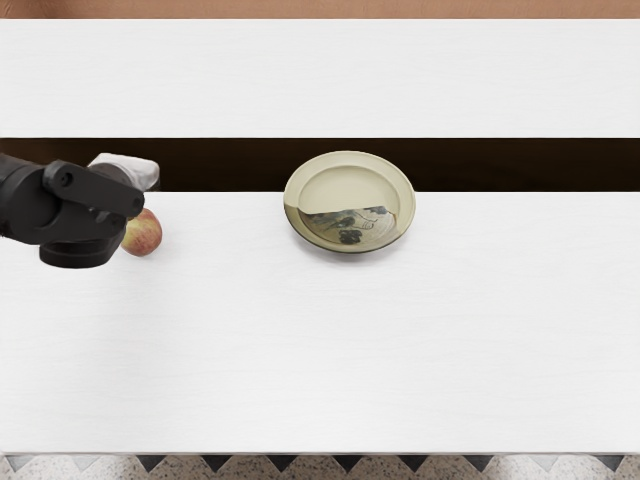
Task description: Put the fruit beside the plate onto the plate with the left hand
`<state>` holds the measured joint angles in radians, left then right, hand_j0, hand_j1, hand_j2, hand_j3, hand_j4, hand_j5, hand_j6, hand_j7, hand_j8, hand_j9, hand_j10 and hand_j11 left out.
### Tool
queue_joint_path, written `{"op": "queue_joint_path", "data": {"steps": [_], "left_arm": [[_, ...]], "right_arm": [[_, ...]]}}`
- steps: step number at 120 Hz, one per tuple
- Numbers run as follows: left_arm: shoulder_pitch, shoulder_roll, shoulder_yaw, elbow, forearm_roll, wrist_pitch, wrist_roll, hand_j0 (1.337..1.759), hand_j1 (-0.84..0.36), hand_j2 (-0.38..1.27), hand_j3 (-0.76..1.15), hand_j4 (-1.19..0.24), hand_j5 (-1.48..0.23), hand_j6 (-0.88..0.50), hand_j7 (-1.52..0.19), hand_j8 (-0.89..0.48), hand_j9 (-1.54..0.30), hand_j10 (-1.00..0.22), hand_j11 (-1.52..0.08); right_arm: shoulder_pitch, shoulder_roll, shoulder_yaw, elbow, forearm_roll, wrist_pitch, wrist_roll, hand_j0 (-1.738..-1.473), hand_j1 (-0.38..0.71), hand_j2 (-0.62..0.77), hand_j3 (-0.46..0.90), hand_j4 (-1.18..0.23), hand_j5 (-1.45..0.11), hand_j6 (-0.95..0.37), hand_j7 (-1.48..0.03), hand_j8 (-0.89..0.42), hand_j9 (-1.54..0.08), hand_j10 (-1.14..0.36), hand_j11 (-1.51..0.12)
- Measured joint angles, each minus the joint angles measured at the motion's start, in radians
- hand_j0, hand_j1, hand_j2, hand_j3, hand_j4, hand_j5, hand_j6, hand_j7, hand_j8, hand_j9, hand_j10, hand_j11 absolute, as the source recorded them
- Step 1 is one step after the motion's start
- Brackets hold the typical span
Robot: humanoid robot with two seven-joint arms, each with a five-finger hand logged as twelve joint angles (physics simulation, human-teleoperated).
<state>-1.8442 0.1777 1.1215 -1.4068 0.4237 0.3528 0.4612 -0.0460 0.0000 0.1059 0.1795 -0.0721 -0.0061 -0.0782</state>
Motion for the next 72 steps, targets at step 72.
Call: {"op": "queue_joint_path", "data": {"steps": [72], "left_arm": [[0.095,-0.081,-0.031,0.080,-0.007,0.027,-0.055,1.658,0.05,0.05,0.00,-0.25,-0.32,-0.25,-0.32,-0.25,-0.32,-0.25,-0.32]], "right_arm": [[0.000,0.000,0.000,0.000,0.000,0.000,0.000,-1.658,-0.32,-0.01,0.00,-0.03,-0.03,-0.03,-0.03,-0.03,-0.03,-0.03,-0.03]]}}
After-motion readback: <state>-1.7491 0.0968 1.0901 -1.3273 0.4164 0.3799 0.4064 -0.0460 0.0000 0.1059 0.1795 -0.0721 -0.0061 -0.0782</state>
